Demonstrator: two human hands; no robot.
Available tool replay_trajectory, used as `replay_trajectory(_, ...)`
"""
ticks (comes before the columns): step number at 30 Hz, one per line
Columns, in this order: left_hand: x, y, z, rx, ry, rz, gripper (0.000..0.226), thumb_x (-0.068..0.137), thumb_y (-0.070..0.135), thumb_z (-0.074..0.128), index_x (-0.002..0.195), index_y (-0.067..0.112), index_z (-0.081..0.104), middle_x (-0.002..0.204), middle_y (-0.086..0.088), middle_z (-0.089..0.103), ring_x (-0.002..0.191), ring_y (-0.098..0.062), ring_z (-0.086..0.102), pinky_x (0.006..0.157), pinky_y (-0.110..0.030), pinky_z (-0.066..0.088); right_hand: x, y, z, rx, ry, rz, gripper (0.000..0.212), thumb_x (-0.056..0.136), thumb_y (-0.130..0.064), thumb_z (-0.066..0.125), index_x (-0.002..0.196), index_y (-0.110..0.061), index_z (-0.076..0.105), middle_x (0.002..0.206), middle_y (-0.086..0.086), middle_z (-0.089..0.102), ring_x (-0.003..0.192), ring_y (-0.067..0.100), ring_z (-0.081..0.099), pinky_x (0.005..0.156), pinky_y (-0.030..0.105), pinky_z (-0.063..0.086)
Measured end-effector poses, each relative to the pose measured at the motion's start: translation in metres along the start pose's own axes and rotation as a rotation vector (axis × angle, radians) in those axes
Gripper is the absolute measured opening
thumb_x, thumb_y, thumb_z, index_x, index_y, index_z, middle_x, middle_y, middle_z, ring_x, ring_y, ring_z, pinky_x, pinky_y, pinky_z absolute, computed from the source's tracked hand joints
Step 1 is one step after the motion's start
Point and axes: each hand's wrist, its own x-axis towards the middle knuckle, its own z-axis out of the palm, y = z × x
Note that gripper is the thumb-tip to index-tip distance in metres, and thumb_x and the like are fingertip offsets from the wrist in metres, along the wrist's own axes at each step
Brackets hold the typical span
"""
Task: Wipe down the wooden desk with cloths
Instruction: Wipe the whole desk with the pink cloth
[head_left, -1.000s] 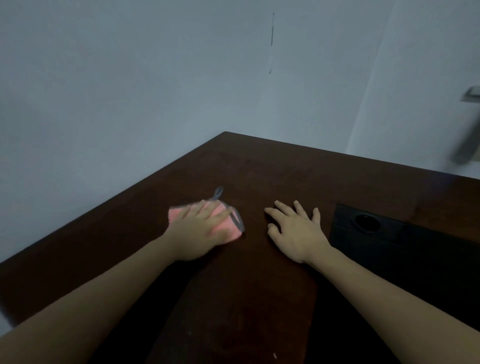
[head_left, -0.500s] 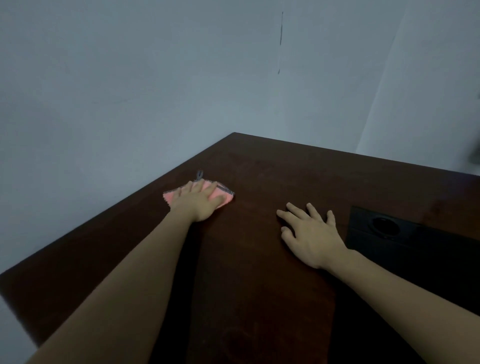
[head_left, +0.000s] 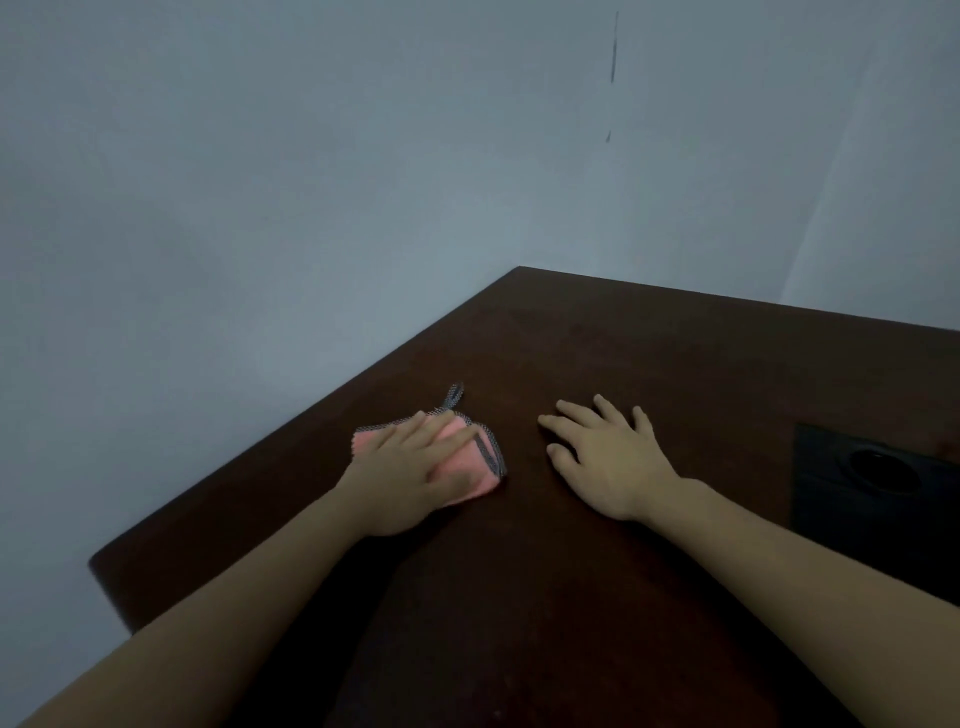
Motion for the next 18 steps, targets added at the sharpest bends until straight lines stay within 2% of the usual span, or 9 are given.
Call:
replay_trajectory(4,0.058,-0.027,-0.01,0.018,0.057,-0.129,0.07,0.098,0.07,0.012,0.161,0.042,0.001,0.171,0.004,-0.004,0.157,-0.025,-0.003,0.124,-0.046,-0.001,0.002,0.003,0.006,0.017,0.0,0.011,0.051,0.107,-0.049,0.024,0.158,-0.042,0.022,0.169,-0.011,0.01,0.157,0.027,0.0,0.123,0.062,0.0)
replay_trajectory(11,0.134,-0.035,-0.023,-0.022,0.079,-0.281,0.068,0.101,0.069,0.016,0.162,0.039,0.004,0.171,-0.002,-0.001,0.157,-0.029,0.001,0.124,-0.053,0.002,0.003,0.001,0.005,0.016,0.012,0.01,0.05,0.106,-0.05,0.028,0.156,-0.044,0.025,0.168,-0.012,0.013,0.157,0.026,0.002,0.123,0.062,0.002)
replay_trajectory(15,0.116,-0.031,-0.02,0.006,0.073,-0.202,0.067,0.102,0.067,0.015,0.161,0.038,0.002,0.171,0.0,-0.002,0.157,-0.029,0.001,0.125,-0.052,0.003,0.002,-0.001,0.004,0.013,0.022,0.005,0.051,0.106,-0.05,0.028,0.156,-0.044,0.026,0.168,-0.012,0.014,0.156,0.026,0.004,0.123,0.062,0.003)
replay_trajectory(17,0.089,-0.027,-0.015,0.047,0.049,-0.092,0.076,0.094,0.076,0.005,0.161,0.039,0.0,0.171,0.002,-0.004,0.157,-0.025,-0.002,0.125,-0.049,0.001,0.001,-0.002,0.004,0.013,0.019,0.011,0.051,0.106,-0.05,0.028,0.156,-0.044,0.026,0.168,-0.012,0.014,0.156,0.026,0.004,0.123,0.061,0.003)
replay_trajectory(18,0.07,-0.026,-0.011,0.059,0.043,-0.028,0.086,0.084,0.084,-0.004,0.16,0.042,-0.002,0.17,0.005,-0.005,0.157,-0.023,-0.003,0.125,-0.047,0.001,0.001,-0.003,0.004,0.013,0.019,0.012,0.051,0.106,-0.05,0.028,0.156,-0.044,0.026,0.168,-0.012,0.014,0.156,0.026,0.005,0.123,0.061,0.003)
